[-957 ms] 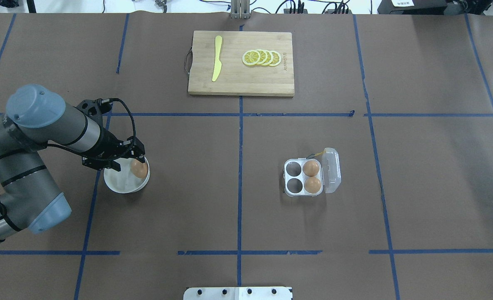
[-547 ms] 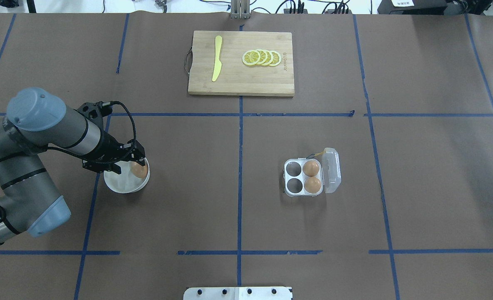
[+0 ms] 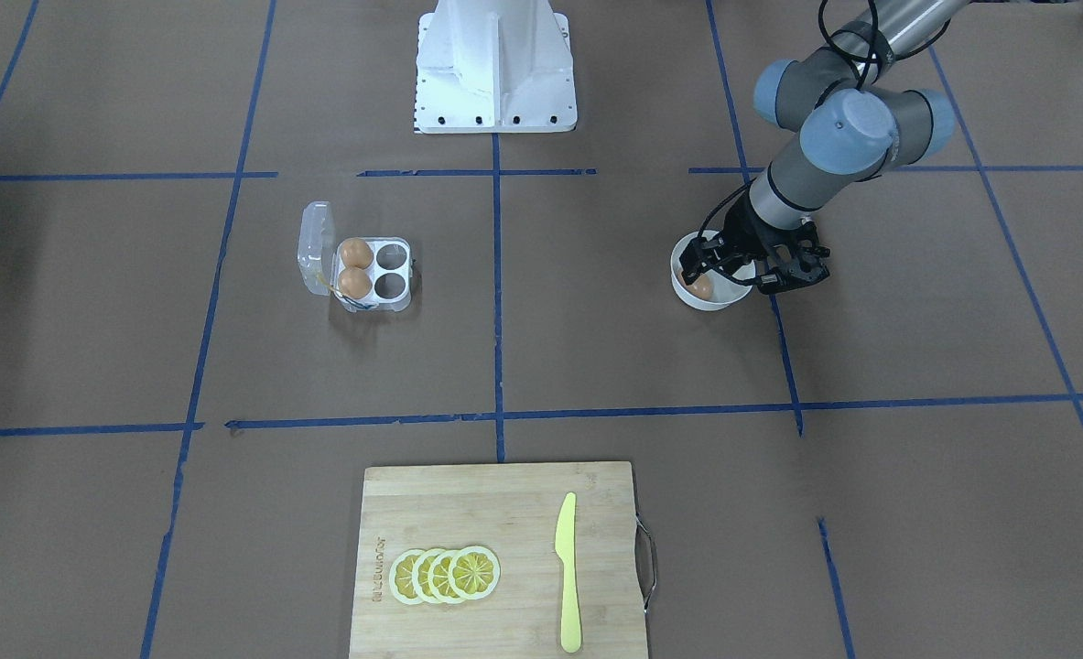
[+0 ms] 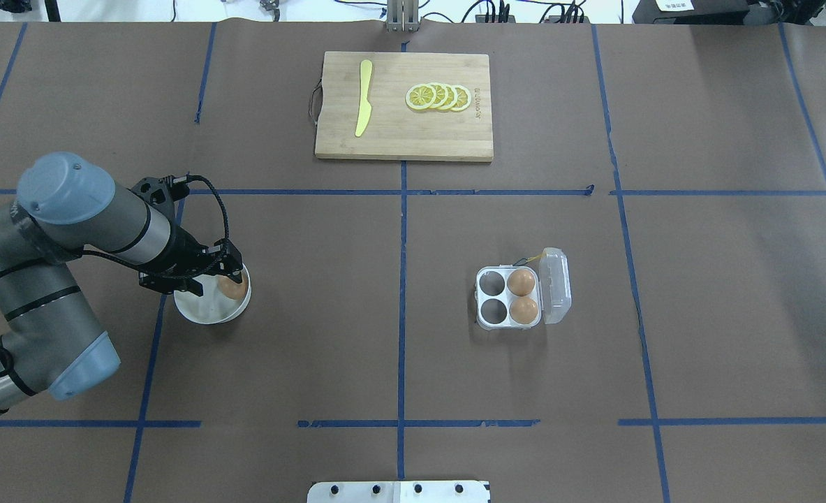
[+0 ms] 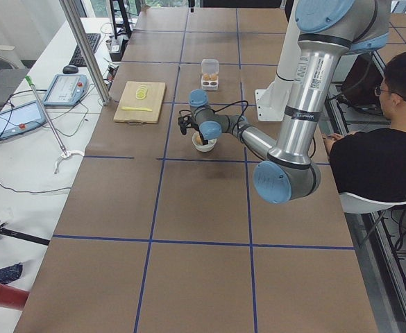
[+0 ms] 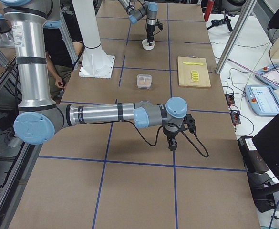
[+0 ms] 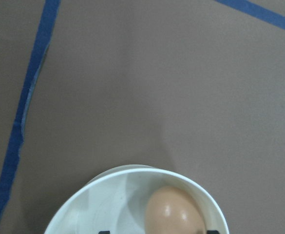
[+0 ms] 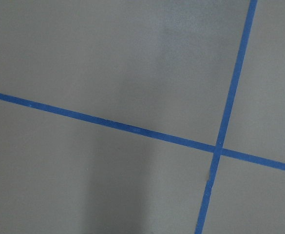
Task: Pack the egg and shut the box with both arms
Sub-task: 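Lower the left gripper into the bowl and close on the brown egg, then lift the egg with the left gripper and carry it to the carton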
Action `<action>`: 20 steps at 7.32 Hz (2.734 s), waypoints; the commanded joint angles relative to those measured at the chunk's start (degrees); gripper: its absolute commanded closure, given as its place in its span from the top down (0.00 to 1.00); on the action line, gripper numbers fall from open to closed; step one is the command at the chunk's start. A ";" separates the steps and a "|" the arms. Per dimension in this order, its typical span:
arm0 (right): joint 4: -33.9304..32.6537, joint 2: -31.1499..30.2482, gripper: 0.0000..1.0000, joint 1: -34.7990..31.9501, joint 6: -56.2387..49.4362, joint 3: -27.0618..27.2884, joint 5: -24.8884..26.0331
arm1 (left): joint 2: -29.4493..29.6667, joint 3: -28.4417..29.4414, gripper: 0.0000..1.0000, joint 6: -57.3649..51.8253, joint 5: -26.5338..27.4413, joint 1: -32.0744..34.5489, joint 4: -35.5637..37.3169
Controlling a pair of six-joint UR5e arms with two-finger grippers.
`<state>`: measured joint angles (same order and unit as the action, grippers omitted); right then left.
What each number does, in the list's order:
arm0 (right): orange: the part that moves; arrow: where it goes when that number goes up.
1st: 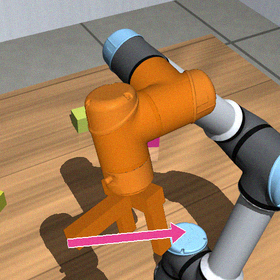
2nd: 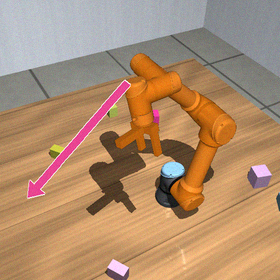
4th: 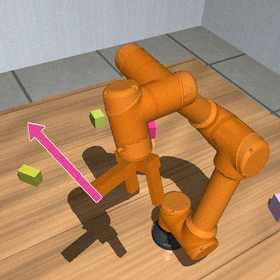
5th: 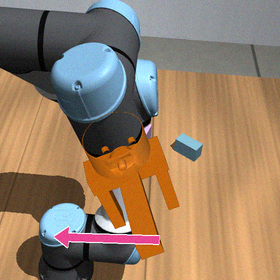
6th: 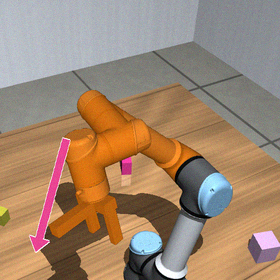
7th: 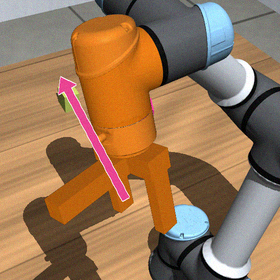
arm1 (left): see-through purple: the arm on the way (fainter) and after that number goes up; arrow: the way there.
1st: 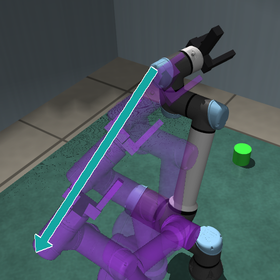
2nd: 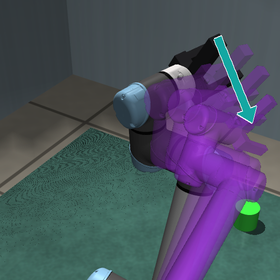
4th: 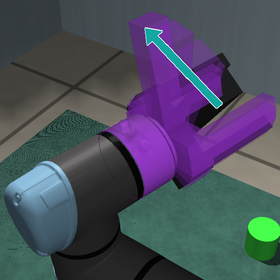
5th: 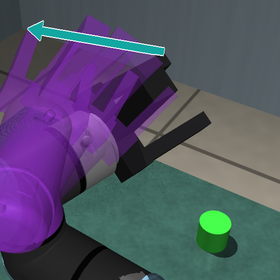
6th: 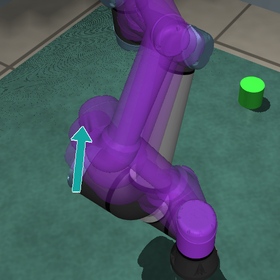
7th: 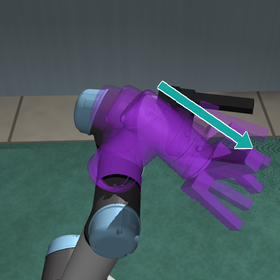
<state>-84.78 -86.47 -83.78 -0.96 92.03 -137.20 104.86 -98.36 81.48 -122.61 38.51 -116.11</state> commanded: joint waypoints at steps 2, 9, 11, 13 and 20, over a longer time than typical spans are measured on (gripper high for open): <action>-0.04 -0.10 1.00 0.02 0.00 -0.01 0.00 | 0.09 0.27 0.72 0.00 0.09 -0.45 0.09; -0.04 -0.10 1.00 0.20 0.08 -0.19 -0.09 | 0.17 0.10 0.63 -0.70 4.22 -2.21 0.44; -0.04 -0.10 1.00 0.20 0.00 -0.19 0.00 | 0.09 -0.34 0.00 -0.62 4.22 -2.30 0.44; -0.04 -0.10 1.00 0.20 0.00 -0.19 -0.09 | 0.00 -2.17 0.00 -0.62 4.31 -2.30 0.62; -0.04 -0.19 1.00 0.28 0.08 -0.10 -0.09 | 3.28 -13.18 0.00 -0.53 5.10 -1.60 13.07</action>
<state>-84.81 -86.65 -83.46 -0.93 91.86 -137.29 103.01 -111.87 80.85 -117.44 36.96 -106.38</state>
